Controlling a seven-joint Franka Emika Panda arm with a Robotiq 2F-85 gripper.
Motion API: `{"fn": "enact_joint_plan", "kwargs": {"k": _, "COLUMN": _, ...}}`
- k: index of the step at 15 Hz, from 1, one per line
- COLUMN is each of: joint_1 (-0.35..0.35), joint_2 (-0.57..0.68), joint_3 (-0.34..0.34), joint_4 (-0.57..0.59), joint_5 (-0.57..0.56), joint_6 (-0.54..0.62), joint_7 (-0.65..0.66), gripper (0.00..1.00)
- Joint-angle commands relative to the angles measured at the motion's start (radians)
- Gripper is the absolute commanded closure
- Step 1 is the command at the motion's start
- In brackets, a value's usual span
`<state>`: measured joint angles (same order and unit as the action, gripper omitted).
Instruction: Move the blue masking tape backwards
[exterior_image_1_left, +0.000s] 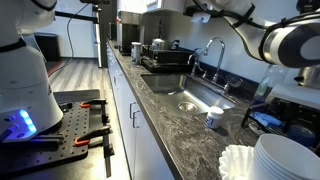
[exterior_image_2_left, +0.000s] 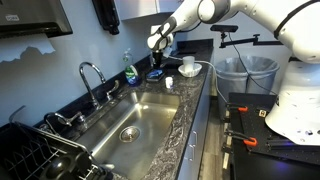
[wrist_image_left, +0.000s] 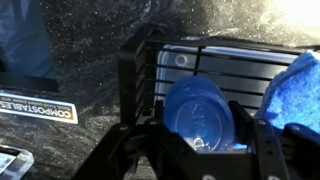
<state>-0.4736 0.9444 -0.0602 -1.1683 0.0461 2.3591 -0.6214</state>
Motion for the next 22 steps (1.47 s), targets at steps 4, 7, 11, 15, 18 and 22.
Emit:
{"fn": "enact_joint_plan", "kwargs": {"k": 4, "joint_1": -0.015, "joint_2": 0.034, "joint_3": 0.015, "joint_4": 0.087, "joint_5": 0.006, "joint_6": -0.063, "joint_7": 0.02, "gripper": 0.16}}
{"fn": "enact_joint_plan", "kwargs": {"k": 7, "joint_1": -0.009, "joint_2": 0.024, "joint_3": 0.009, "joint_4": 0.081, "joint_5": 0.017, "joint_6": -0.064, "joint_7": 0.014, "gripper": 0.01}}
{"fn": "enact_joint_plan", "kwargs": {"k": 11, "joint_1": -0.002, "joint_2": -0.028, "joint_3": 0.0, "joint_4": 0.024, "joint_5": 0.014, "joint_6": -0.043, "joint_7": 0.016, "gripper": 0.0}}
{"fn": "enact_joint_plan", "kwargs": {"k": 15, "joint_1": 0.009, "joint_2": -0.106, "joint_3": -0.014, "joint_4": -0.053, "joint_5": 0.003, "joint_6": -0.013, "joint_7": 0.026, "gripper": 0.0}}
{"fn": "enact_joint_plan", "kwargs": {"k": 18, "joint_1": 0.014, "joint_2": -0.172, "joint_3": -0.022, "joint_4": -0.118, "joint_5": -0.002, "joint_6": -0.004, "joint_7": 0.027, "gripper": 0.0}}
{"fn": "enact_joint_plan", "kwargs": {"k": 22, "joint_1": 0.037, "joint_2": -0.264, "joint_3": -0.048, "joint_4": -0.234, "joint_5": -0.025, "joint_6": -0.016, "joint_7": 0.057, "gripper": 0.0}}
